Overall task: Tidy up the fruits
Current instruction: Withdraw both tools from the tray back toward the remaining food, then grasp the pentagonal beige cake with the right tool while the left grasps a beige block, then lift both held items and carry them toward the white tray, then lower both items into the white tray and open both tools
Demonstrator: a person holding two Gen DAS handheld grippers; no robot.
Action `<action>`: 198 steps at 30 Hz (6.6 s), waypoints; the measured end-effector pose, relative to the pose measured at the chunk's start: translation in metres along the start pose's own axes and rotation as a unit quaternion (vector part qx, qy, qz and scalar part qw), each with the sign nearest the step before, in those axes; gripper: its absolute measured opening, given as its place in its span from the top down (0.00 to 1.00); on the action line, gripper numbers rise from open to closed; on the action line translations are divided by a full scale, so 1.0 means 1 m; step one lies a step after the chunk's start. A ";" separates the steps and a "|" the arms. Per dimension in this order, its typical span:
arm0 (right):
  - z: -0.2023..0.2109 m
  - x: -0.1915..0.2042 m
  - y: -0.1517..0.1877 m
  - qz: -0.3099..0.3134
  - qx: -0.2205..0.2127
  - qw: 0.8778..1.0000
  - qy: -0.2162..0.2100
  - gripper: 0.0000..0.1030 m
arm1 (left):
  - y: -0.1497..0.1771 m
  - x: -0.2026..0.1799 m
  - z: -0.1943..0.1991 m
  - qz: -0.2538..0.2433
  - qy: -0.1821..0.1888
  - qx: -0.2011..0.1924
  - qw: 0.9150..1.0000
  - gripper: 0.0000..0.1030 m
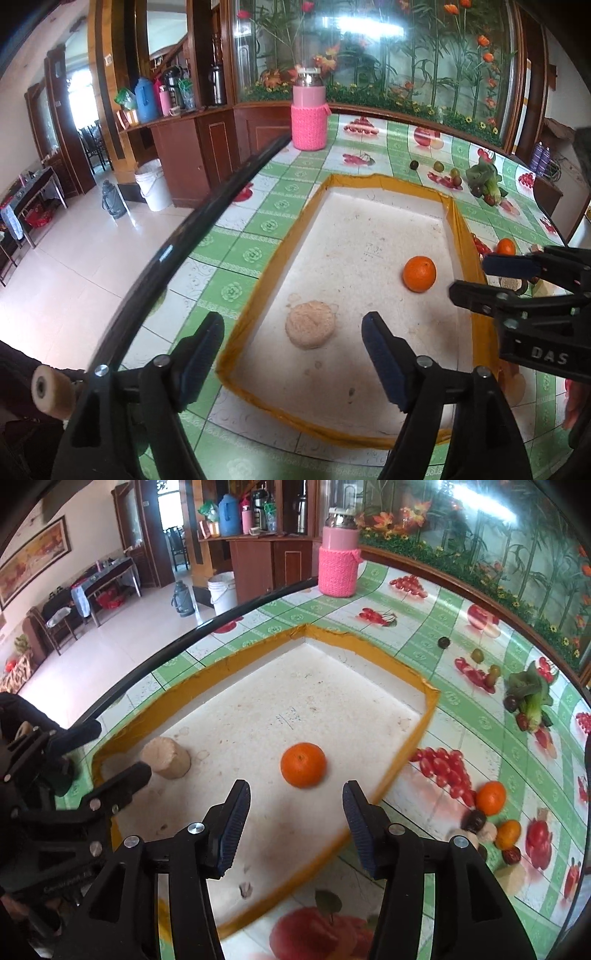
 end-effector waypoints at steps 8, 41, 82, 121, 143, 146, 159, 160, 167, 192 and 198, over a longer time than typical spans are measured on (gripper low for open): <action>0.043 -0.030 0.025 -0.042 -0.009 0.999 0.022 0.42 | -0.013 -0.017 0.022 -0.009 0.003 -0.036 0.999 0.07; 0.062 -0.184 0.109 -0.179 -0.029 0.981 0.067 0.31 | -0.012 -0.179 0.038 -0.124 0.118 0.006 0.985 0.03; 0.075 -0.236 0.137 -0.181 -0.062 0.979 0.067 0.65 | 0.007 -0.273 -0.061 -0.189 0.229 0.146 0.944 0.51; 0.077 -0.240 0.162 -0.219 -0.030 0.973 0.062 0.68 | 0.034 -0.261 -0.025 -0.176 0.299 0.131 0.929 0.37; 0.090 -0.233 0.170 -0.210 -0.039 0.973 0.087 0.68 | 0.050 -0.244 0.002 -0.168 0.315 0.132 0.925 0.68; 0.095 -0.227 0.168 -0.210 -0.043 0.973 0.086 0.68 | 0.051 -0.242 0.007 -0.156 0.322 0.129 0.925 0.68; 0.100 -0.183 0.164 -0.180 -0.034 0.981 0.069 0.68 | 0.045 -0.226 0.029 -0.131 0.327 0.105 0.930 0.68; 0.100 -0.181 0.162 -0.178 -0.034 0.981 0.069 0.68 | 0.043 -0.224 0.031 -0.129 0.327 0.100 0.931 0.68; 0.099 -0.161 0.141 -0.156 -0.038 0.986 0.055 0.68 | 0.031 -0.199 0.035 -0.098 0.319 0.085 0.939 0.68; 0.038 -0.021 0.016 -0.003 -0.040 0.996 -0.085 0.69 | 0.012 -0.052 0.007 0.017 0.192 0.060 0.979 0.68; 0.014 0.012 0.008 0.034 -0.024 0.993 -0.109 0.69 | 0.022 -0.032 -0.003 0.033 0.173 0.075 0.981 0.68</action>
Point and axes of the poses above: each gripper's, at about its wrist camera, not at the fingertips, and z roughly against the way its jaws point, x to its left, y to its underside, the point moved 6 cm from there along -z, roughly the way its jaws point, and after that the axes turned 6 degrees about -x, right-handed, at the moved point
